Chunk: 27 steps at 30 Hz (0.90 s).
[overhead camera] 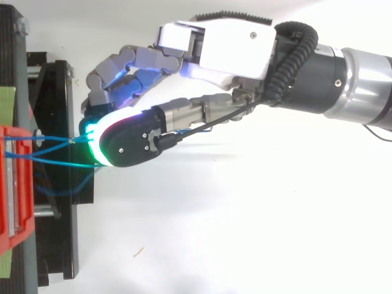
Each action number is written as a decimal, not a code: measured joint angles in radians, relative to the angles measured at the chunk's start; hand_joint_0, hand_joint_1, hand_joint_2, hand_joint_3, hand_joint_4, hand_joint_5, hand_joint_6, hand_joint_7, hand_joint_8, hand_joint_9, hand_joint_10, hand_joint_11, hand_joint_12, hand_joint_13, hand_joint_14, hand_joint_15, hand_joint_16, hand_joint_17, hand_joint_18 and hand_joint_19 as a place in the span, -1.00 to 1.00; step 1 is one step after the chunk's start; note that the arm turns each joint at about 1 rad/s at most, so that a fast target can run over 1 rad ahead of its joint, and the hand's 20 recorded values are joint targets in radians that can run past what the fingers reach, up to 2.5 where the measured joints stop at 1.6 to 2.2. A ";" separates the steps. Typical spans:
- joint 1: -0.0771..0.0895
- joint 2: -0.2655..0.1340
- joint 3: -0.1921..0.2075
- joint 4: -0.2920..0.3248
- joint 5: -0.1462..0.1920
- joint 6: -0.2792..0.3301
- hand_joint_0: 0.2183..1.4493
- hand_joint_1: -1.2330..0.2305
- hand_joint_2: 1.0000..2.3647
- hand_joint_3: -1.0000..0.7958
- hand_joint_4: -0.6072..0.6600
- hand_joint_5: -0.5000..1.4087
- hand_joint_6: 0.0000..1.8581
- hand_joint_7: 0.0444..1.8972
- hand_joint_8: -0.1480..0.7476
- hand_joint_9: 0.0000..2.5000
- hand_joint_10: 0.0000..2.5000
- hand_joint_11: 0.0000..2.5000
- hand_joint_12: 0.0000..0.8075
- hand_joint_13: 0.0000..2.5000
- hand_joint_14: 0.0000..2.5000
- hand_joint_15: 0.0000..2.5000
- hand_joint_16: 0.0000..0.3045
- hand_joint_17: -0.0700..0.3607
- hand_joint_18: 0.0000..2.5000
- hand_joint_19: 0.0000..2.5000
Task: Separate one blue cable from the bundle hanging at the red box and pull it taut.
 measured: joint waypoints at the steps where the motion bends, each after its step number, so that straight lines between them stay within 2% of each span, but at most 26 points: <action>1: 0.000 0.000 0.000 0.000 0.000 0.000 -0.31 -0.04 -0.98 -0.21 0.29 -0.55 -0.34 0.24 0.13 -0.18 -0.99 -0.59 -0.31 -0.48 -0.99 -0.85 -0.78 -0.32 -0.42 -0.70; 5: 0.002 0.000 0.000 0.000 0.000 0.000 -0.27 -0.29 -0.99 0.01 0.33 -0.58 -0.36 0.21 0.17 -0.21 -0.99 -0.59 -0.21 -0.48 -1.00 -0.86 -0.73 -0.25 -0.38 -0.74; 10: 0.003 0.000 0.000 0.000 0.001 0.000 -0.25 -0.36 -1.00 0.09 0.32 -0.61 -0.29 0.12 0.18 -0.24 -0.99 -0.58 -0.16 -0.49 -1.00 -0.87 -0.71 -0.22 -0.38 -0.76; 11: 0.003 0.000 0.000 0.000 0.002 0.000 -0.24 -0.37 -1.00 0.08 0.34 -0.63 -0.22 0.03 0.18 -0.25 -0.99 -0.56 -0.15 -0.49 -1.00 -0.86 -0.71 -0.22 -0.38 -0.76; 14: 0.003 0.000 0.000 0.000 0.004 -0.001 -0.22 -0.42 -0.99 0.03 0.35 -0.67 -0.11 -0.08 0.13 -0.30 -0.99 -0.53 -0.16 -0.52 -0.99 -0.87 -0.72 -0.24 -0.42 -0.77; 16: 0.004 0.000 0.000 0.000 0.004 -0.002 -0.20 -0.44 -0.99 0.00 0.32 -0.69 -0.09 -0.08 0.11 -0.33 -0.99 -0.51 -0.18 -0.54 -0.99 -0.87 -0.74 -0.25 -0.44 -0.77; 19: 0.004 0.000 0.000 0.000 0.005 -0.007 -0.18 -0.47 -0.98 -0.19 0.34 -0.70 -0.07 -0.07 0.09 -0.36 -0.99 -0.49 -0.21 -0.56 -1.00 -0.87 -0.75 -0.28 -0.46 -0.78; 20: 0.004 0.000 0.000 0.000 0.005 -0.008 -0.20 -0.50 -0.99 -0.30 0.35 -0.70 -0.06 -0.08 0.08 -0.37 -0.99 -0.49 -0.21 -0.56 -1.00 -0.88 -0.75 -0.27 -0.46 -0.79; 21: 0.004 0.000 0.000 0.000 0.005 -0.010 -0.19 -0.49 -0.99 -0.32 0.35 -0.70 -0.05 -0.08 0.09 -0.37 -0.99 -0.48 -0.21 -0.57 -0.99 -0.88 -0.75 -0.27 -0.46 -0.79; 22: 0.004 0.000 0.000 0.000 0.005 -0.011 -0.22 -0.47 -1.00 -0.44 0.36 -0.70 -0.04 -0.10 0.09 -0.37 -0.99 -0.49 -0.22 -0.57 -1.00 -0.87 -0.75 -0.28 -0.46 -0.78; 25: 0.005 0.000 0.000 0.000 0.005 -0.013 -0.32 -0.41 -1.00 -0.44 0.35 -0.68 -0.04 -0.09 0.10 -0.34 -0.99 -0.49 -0.22 -0.56 -0.99 -0.87 -0.75 -0.28 -0.47 -0.78; 26: 0.005 0.000 0.000 0.000 0.005 -0.014 -0.41 -0.31 -1.00 -0.44 0.34 -0.67 -0.05 -0.08 0.11 -0.32 -0.99 -0.48 -0.22 -0.56 -0.99 -0.87 -0.75 -0.28 -0.46 -0.77; 27: 0.005 0.000 0.000 -0.001 0.004 -0.015 -0.41 -0.30 -1.00 -0.44 0.34 -0.67 -0.05 -0.08 0.10 -0.31 -0.99 -0.48 -0.22 -0.56 -1.00 -0.87 -0.75 -0.28 -0.46 -0.76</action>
